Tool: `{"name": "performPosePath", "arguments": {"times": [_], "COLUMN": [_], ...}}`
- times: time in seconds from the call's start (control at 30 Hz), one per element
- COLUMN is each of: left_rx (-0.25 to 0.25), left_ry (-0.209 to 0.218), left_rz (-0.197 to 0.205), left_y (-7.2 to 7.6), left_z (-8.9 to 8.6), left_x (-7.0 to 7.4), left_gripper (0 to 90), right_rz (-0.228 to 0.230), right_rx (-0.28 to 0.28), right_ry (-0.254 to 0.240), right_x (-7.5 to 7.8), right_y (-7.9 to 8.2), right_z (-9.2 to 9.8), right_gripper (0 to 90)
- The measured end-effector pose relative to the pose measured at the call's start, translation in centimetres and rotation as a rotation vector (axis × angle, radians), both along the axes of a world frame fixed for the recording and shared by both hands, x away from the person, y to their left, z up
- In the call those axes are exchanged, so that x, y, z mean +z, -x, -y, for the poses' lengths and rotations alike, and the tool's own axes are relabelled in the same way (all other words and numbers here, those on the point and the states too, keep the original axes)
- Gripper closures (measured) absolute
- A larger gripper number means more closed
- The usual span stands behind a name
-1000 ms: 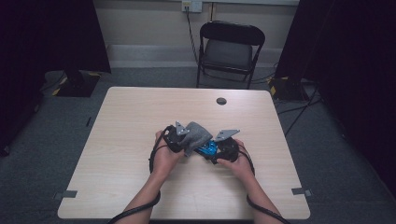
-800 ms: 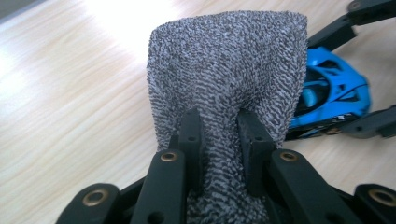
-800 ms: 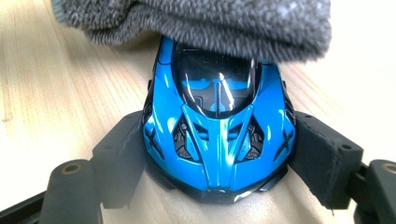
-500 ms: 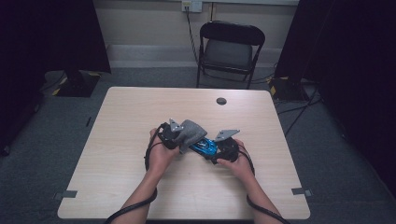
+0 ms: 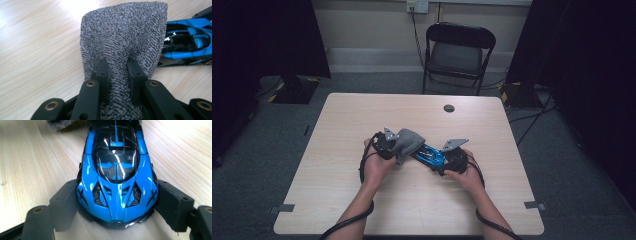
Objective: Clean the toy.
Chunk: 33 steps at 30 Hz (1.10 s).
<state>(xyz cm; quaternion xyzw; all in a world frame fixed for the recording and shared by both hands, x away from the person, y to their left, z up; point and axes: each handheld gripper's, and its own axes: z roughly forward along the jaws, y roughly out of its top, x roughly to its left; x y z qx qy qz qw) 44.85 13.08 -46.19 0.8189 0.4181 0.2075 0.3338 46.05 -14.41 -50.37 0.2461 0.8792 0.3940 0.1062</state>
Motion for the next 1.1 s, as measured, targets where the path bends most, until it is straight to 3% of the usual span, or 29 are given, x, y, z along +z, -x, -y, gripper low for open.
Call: {"name": "performPosePath", "arguments": {"times": [0.27, 0.37, 0.43, 0.77, 1.1], "left_rx": [0.025, 0.044, 0.046, 0.065, 0.006], "left_ry": [-0.012, 0.013, 0.008, 0.041, 0.072], "left_rz": [-0.002, -0.005, -0.012, 0.022, 0.045], "left_y": [0.2, 0.4, 0.5, 1.3, 2.3], "left_z": [-1.5, -2.1, -2.5, -4.3, -2.9], "left_x": [-0.1, -0.2, 0.0, 1.3, 2.3], "left_gripper": [75.1, 75.2, 75.2, 75.3, 75.2], "right_rz": [0.000, 0.000, 0.000, 0.000, 0.000], "right_rx": [0.000, 0.000, 0.000, 0.000, 0.000], "right_ry": [0.000, 0.000, 0.000, 0.000, 0.000], "right_x": [0.0, 0.0, 0.0, 0.0, 0.0], "right_y": [0.0, 0.0, 0.0, 0.0, 0.0], "right_z": [0.0, 0.0, 0.0, 0.0, 0.0], "right_gripper": [24.0, 24.1, 24.0, 24.0, 24.0]}}
